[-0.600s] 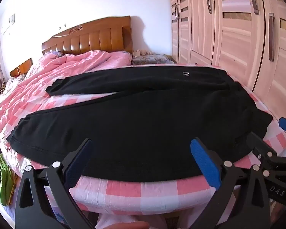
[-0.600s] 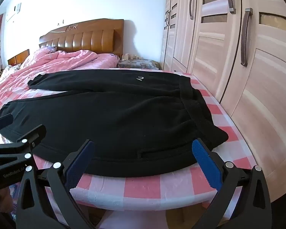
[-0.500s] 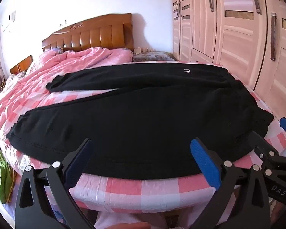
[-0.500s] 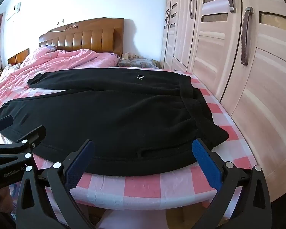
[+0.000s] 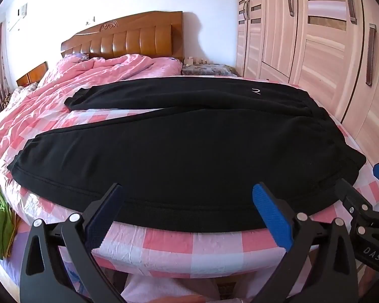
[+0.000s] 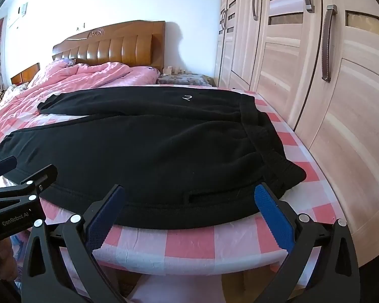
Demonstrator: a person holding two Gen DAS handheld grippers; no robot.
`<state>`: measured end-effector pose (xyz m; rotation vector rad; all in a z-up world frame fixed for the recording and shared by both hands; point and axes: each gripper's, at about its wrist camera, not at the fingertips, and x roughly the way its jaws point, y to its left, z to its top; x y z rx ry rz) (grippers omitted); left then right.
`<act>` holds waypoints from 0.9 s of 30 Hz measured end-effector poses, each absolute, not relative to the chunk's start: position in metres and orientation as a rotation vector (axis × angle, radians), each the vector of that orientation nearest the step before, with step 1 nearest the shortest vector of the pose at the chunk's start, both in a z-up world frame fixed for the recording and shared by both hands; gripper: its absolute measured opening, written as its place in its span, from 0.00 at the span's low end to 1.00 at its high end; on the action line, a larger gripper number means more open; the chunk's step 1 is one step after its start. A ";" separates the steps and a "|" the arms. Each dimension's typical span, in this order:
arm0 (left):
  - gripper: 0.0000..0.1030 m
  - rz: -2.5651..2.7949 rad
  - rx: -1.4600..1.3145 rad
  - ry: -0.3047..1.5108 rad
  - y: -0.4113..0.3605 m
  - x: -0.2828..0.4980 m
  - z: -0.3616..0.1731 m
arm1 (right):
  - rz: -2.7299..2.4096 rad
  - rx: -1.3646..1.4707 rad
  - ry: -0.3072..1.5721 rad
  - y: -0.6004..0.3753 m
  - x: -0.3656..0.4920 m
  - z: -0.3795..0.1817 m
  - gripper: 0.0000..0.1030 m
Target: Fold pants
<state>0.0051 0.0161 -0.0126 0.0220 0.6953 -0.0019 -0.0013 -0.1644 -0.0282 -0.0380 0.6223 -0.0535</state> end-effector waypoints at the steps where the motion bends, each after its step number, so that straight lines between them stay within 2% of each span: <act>1: 0.99 -0.002 0.021 0.696 0.017 0.005 -0.013 | -0.053 -0.037 0.624 -0.165 -0.001 -0.029 0.96; 27: 0.99 0.001 0.005 0.710 0.021 0.006 -0.016 | -0.046 -0.018 0.646 -0.170 0.002 -0.031 0.96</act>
